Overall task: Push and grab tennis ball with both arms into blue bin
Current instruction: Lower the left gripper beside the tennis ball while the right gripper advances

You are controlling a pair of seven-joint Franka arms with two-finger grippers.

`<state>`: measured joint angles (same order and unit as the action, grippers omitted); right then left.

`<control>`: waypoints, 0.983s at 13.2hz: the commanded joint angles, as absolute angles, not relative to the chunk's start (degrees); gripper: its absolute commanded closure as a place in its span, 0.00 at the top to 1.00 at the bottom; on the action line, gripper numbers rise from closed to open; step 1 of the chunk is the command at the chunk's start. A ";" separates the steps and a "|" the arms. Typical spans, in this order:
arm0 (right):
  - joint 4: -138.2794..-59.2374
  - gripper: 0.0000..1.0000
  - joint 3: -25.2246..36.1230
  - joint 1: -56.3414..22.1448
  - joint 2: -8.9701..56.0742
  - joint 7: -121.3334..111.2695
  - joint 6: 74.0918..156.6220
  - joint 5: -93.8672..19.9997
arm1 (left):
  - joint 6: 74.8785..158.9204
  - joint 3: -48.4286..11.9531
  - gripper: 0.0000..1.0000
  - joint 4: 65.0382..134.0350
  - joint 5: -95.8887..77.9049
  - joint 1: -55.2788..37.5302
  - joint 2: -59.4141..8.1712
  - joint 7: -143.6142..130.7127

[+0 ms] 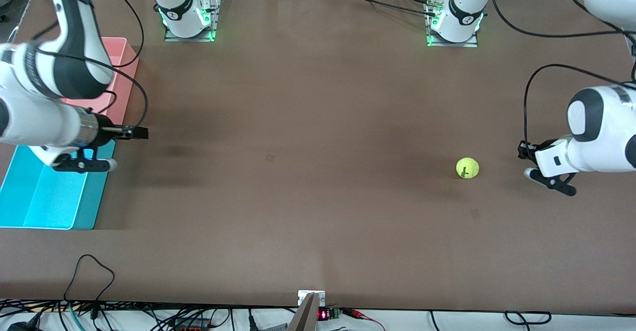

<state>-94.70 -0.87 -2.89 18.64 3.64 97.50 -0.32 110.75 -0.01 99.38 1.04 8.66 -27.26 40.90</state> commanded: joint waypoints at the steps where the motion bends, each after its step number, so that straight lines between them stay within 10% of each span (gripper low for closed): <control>1: -104.64 1.00 -0.88 -2.99 15.39 3.08 104.39 -0.79 | 113.19 -0.09 0.00 98.26 1.14 9.75 -31.71 60.58; 13: -127.09 1.00 -0.88 -4.04 11.95 2.81 125.68 -0.35 | 128.41 -0.62 0.00 104.50 1.05 9.49 -34.28 89.21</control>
